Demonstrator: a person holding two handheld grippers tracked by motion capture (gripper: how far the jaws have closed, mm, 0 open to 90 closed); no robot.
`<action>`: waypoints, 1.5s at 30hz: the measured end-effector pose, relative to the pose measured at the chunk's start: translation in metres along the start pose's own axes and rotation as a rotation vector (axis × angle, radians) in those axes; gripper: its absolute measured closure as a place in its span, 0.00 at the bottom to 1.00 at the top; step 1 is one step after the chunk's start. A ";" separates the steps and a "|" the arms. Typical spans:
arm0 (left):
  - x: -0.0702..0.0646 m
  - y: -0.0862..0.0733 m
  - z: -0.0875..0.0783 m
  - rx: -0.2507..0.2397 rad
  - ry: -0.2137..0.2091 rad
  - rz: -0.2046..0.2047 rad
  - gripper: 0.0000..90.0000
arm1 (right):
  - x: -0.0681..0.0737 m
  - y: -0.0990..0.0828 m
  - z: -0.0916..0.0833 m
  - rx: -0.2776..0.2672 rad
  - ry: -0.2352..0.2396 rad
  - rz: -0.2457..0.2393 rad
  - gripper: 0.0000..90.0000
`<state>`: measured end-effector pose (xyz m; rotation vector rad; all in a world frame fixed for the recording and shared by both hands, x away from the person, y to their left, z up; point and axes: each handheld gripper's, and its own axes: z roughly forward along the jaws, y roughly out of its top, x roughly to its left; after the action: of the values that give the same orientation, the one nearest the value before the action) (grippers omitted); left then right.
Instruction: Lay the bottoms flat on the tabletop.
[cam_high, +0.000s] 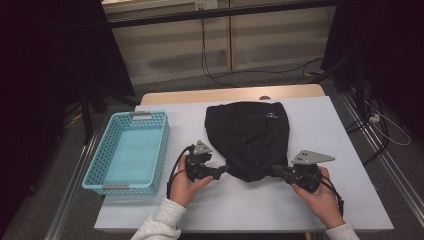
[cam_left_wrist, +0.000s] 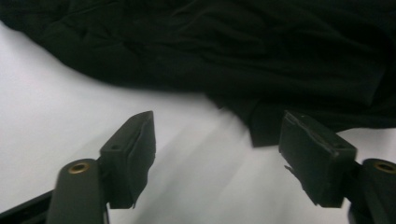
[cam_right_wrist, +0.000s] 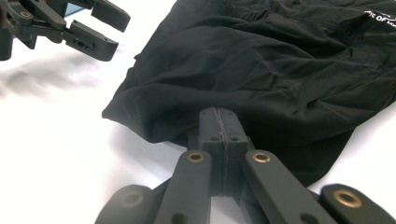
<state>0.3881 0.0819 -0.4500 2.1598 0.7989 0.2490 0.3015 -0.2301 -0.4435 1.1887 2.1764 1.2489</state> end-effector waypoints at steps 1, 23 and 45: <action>-0.001 0.000 0.002 -0.012 0.003 0.002 0.36 | 0.000 0.000 0.001 0.005 -0.002 -0.008 1.00; -0.012 0.016 0.035 0.072 -0.007 -0.019 0.98 | -0.012 -0.013 0.002 0.047 -0.041 0.021 1.00; 0.011 0.016 -0.016 0.015 -0.016 -0.090 1.00 | -0.007 -0.016 -0.021 0.013 -0.035 0.033 0.83</action>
<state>0.3974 0.0907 -0.4284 2.1314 0.8885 0.1793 0.2840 -0.2507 -0.4466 1.2473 2.1508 1.2203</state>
